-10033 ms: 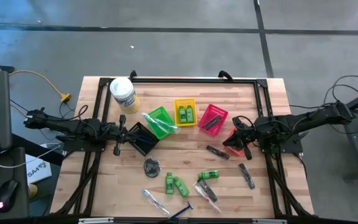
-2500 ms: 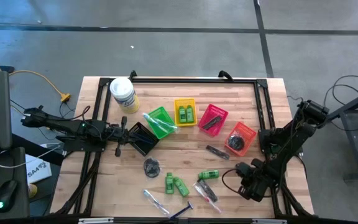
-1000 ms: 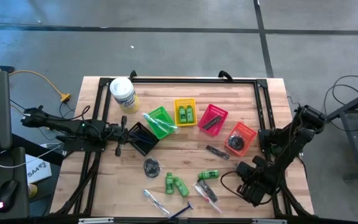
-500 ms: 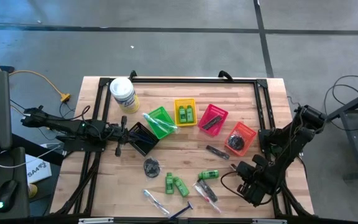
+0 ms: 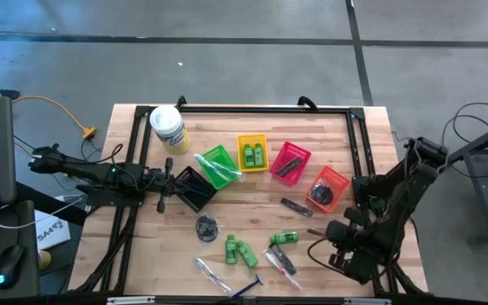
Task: Pick & Place Travel size toiletries
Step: Put the black hair comb into the red bin
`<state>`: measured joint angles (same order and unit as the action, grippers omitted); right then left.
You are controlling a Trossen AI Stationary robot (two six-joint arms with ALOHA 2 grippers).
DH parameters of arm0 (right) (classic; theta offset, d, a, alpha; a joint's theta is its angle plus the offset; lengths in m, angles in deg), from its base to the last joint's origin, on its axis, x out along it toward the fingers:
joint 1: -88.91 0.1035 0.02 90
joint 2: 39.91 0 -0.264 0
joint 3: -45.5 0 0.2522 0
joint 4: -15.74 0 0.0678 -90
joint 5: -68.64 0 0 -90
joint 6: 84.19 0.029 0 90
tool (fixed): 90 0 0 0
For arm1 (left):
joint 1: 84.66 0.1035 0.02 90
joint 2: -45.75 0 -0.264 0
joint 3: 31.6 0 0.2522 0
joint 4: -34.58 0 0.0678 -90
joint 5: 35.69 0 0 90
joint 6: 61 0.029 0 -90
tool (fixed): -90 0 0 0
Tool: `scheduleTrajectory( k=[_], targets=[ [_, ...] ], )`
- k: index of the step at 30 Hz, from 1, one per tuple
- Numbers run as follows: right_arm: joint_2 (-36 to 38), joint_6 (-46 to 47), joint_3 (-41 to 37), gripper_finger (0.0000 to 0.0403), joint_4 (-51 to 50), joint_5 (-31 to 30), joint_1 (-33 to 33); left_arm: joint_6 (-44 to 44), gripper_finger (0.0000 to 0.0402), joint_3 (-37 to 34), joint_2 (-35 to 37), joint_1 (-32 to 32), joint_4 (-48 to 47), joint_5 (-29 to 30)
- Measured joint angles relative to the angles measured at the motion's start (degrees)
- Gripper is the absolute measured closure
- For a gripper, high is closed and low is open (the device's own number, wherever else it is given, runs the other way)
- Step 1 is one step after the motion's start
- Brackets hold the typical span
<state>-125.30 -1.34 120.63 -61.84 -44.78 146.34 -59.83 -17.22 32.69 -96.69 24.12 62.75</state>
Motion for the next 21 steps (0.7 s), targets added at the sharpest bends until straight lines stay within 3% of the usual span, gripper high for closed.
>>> scheduleTrajectory(
  k=[10, 21],
  targets=[
    [3.26, -2.4, -0.02, 0.0401, -0.93, -3.43, 0.02, 0.14, 0.0402, 0.0, 0.0, 0.0, -0.06, 0.03],
    [3.26, -3.65, -0.02, 0.0401, -0.62, -3.21, -0.04, -0.57, 0.0402, 0.0, 0.01, 0.0, -0.03, 0.08]
  ],
)
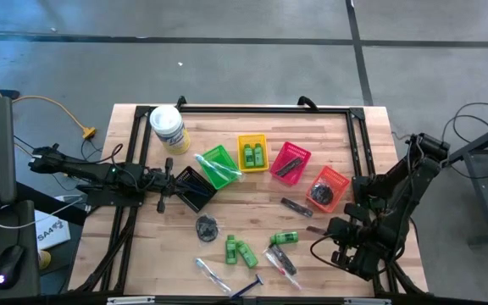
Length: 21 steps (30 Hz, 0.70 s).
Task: Pick & Place Travel size toiletries
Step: Put the black hair comb into the red bin
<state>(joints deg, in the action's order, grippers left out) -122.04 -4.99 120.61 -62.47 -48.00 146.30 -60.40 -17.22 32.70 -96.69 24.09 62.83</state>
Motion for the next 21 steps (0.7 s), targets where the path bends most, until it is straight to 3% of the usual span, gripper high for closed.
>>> scheduleTrajectory(
  k=[14, 21],
  targets=[
    [0.0, -1.18, 0.0, 0.0401, 0.1, 0.01, 0.0, 0.61, 0.0402, 0.0, 0.01, -0.01, 0.47, 0.53],
    [0.0, -2.88, 0.0, 0.0401, 0.09, -0.89, 0.0, 0.62, 0.0402, 0.0, 0.0, -0.01, 0.07, 4.44]
  ],
)
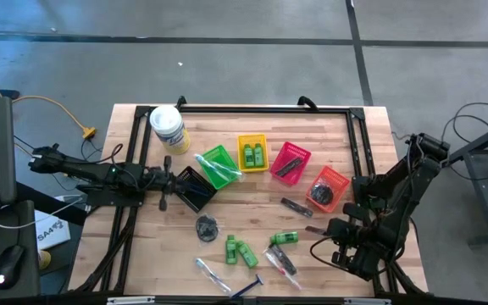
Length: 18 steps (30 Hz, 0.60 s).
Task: Pick & Place Travel size toiletries
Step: Put the black hair comb into the red bin
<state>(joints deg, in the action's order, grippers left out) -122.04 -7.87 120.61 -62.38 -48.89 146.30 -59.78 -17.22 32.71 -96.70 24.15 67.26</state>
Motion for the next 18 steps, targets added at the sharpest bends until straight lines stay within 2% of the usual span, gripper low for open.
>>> scheduleTrajectory(
  k=[5, 18],
  targets=[
    [0.0, -0.11, 0.0, 0.04, -0.16, 0.87, -1.06, -0.01, 0.0402, 0.0, 0.01, 0.0, 0.02, 5.23],
    [-0.02, -2.78, 0.0, 0.04, 0.64, 0.47, -5.56, -0.02, 0.0402, 0.0, 0.01, 0.0, 0.02, 5.71]
  ],
)
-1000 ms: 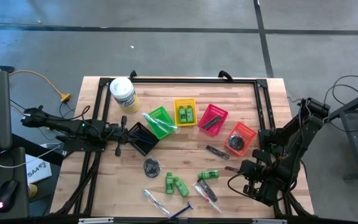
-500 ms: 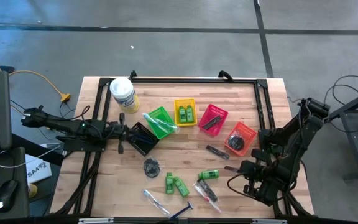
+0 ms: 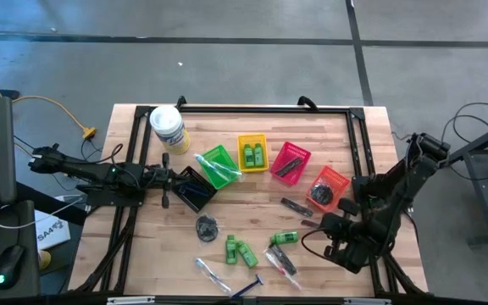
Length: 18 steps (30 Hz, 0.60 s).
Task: Pick & Place Travel size toiletries
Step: Put the black hair comb into the red bin
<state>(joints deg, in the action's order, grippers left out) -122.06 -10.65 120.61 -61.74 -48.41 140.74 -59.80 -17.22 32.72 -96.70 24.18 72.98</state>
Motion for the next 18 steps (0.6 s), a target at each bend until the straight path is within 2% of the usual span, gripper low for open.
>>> scheduleTrajectory(
  k=[4, 18],
  targets=[
    [0.14, -3.11, 0.38, 0.04, 1.8, 2.21, -1.58, -0.01, 0.0402, 0.0, 0.07, 0.0, 0.02, 0.05],
    [0.9, -10.02, 4.48, 0.04, 1.3, -0.17, -6.29, -1.48, 0.0402, 0.0, 0.04, 0.0, 0.0, 0.05]
  ],
)
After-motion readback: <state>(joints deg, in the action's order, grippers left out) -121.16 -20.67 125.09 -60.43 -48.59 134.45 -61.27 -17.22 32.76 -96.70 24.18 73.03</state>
